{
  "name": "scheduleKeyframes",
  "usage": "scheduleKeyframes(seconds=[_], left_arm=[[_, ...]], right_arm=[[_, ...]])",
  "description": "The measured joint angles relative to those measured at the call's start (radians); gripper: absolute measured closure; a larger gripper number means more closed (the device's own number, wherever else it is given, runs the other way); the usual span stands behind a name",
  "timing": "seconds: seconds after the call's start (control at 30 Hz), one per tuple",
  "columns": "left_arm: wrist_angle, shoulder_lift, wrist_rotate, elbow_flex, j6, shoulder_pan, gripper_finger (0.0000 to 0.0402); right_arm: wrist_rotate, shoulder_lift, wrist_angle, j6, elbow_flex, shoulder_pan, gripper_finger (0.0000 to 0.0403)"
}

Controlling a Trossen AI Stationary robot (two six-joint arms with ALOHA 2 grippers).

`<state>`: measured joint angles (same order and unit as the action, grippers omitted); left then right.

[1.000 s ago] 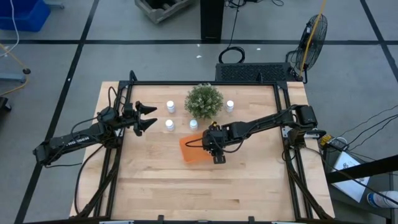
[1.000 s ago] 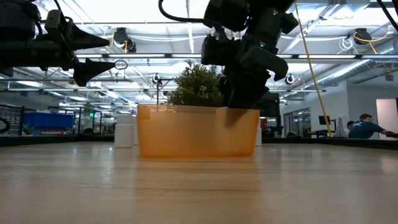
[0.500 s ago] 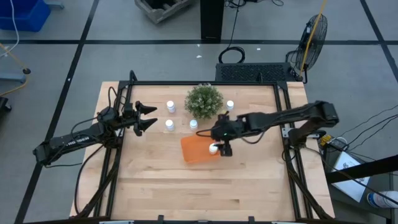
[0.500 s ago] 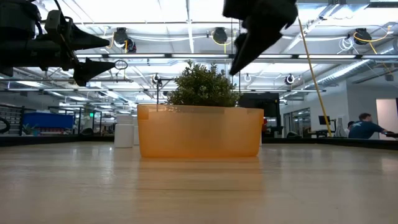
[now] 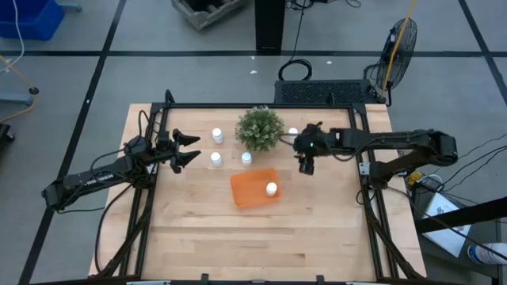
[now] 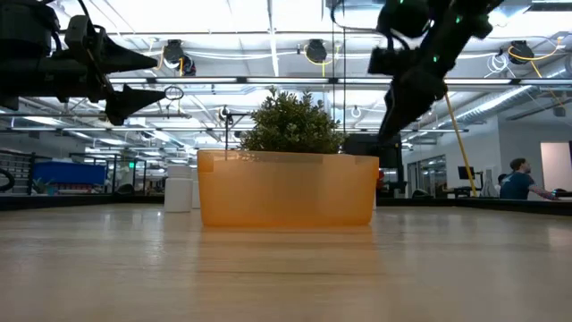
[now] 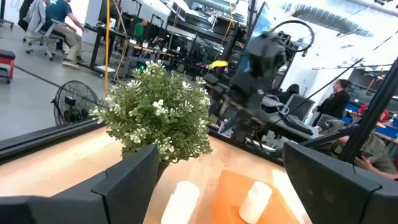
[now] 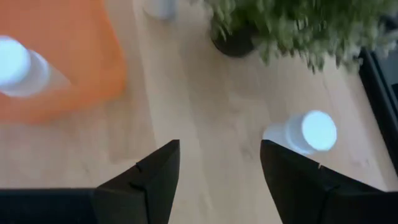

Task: Pick and place pill bottles into a basket
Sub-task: Put the white pill bottle into the orange bin

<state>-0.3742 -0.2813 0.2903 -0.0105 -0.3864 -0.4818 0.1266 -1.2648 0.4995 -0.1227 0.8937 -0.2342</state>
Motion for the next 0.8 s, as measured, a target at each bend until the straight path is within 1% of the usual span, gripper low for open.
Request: scheduleKeyframes(seconds=[0.07, 0.17, 0.23, 0.33, 0.43, 0.47, 0.63, 0.8], left_arm=[[0.006, 0.0, 0.0, 0.0, -0.008, 0.0, 0.0053], [0.008, 0.0, 0.0, 0.0, -0.01, 0.0, 0.0053], [0.012, 0.0, 0.001, 0.0, -0.017, 0.0, 0.0053], [0.013, 0.0, 0.006, 0.0, -0.035, 0.0, 0.0053], [0.014, 0.0, 0.008, 0.0, -0.033, 0.0, 0.0053], [0.015, 0.0, 0.008, 0.0, -0.027, 0.0, 0.0053], [0.035, 0.0, 0.008, 0.0, -0.008, 0.0, 0.0053], [0.044, 0.0, 0.016, 0.0, -0.011, 0.0, 0.0053]], right_arm=[[-0.044, -0.01, 0.018, -0.054, 0.008, -0.058, 0.0188], [-0.079, -0.045, 0.051, -0.128, 0.059, -0.133, 0.0181], [-0.104, -0.059, 0.088, -0.177, 0.091, -0.181, 0.0173], [-0.136, -0.076, 0.091, -0.231, 0.145, -0.243, 0.016], [-0.197, -0.104, 0.121, -0.293, 0.203, -0.297, 0.0144], [-0.21, -0.119, 0.132, -0.318, 0.222, -0.31, 0.0139], [-0.211, -0.213, 0.195, -0.406, 0.303, -0.344, 0.0116], [-0.235, -0.297, 0.207, -0.449, 0.313, -0.349, 0.0108]])
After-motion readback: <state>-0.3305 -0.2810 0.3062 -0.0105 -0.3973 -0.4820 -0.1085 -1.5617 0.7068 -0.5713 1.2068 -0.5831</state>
